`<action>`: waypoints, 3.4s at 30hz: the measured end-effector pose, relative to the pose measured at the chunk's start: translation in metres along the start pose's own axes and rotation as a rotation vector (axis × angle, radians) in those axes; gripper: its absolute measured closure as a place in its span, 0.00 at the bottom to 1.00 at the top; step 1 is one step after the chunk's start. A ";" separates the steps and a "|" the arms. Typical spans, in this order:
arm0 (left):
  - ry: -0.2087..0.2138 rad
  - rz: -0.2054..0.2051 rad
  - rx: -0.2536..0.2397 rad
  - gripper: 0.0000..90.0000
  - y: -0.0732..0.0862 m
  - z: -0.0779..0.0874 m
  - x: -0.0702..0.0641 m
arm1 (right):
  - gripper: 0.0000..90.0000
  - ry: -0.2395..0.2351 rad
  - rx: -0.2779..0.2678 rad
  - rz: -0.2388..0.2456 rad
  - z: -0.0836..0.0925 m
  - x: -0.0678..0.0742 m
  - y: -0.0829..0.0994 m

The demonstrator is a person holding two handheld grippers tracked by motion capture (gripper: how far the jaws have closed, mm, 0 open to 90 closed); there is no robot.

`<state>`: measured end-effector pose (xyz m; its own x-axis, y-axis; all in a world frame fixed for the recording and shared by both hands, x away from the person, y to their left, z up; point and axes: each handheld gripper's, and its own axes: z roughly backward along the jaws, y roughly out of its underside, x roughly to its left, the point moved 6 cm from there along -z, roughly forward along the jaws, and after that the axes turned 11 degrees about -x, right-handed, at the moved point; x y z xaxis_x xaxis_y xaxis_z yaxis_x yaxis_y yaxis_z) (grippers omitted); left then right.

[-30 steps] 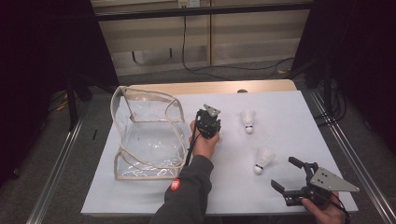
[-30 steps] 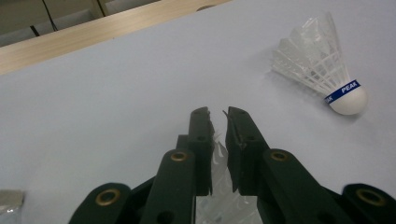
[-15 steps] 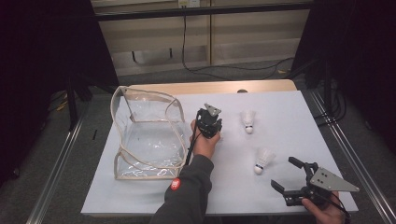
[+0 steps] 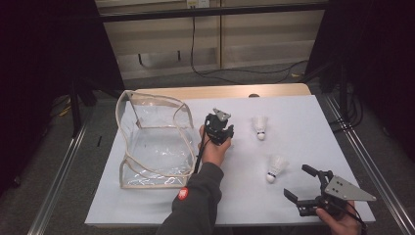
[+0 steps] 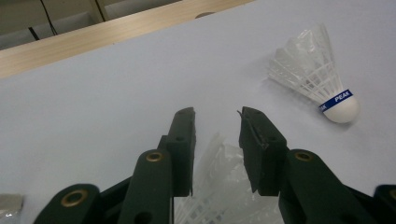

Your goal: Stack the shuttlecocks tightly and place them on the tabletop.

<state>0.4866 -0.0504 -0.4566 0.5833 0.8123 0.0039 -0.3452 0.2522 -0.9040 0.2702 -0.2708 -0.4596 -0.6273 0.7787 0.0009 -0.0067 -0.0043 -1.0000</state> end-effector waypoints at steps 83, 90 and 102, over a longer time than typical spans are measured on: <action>0.409 0.162 0.087 0.05 0.033 0.095 -0.077 | 0.01 0.000 0.002 -0.003 -0.002 0.000 -0.002; 0.454 0.146 0.101 0.05 0.041 0.103 -0.080 | 0.01 0.000 0.006 0.002 -0.002 0.001 -0.002; 0.552 0.078 0.104 0.04 0.049 0.124 -0.086 | 0.01 0.002 0.004 0.008 -0.001 0.001 -0.003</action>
<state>0.3281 -0.0424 -0.4484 0.8413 0.4421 -0.3111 -0.4574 0.2756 -0.8454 0.2701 -0.2690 -0.4564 -0.6257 0.7800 -0.0072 -0.0048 -0.0131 -0.9999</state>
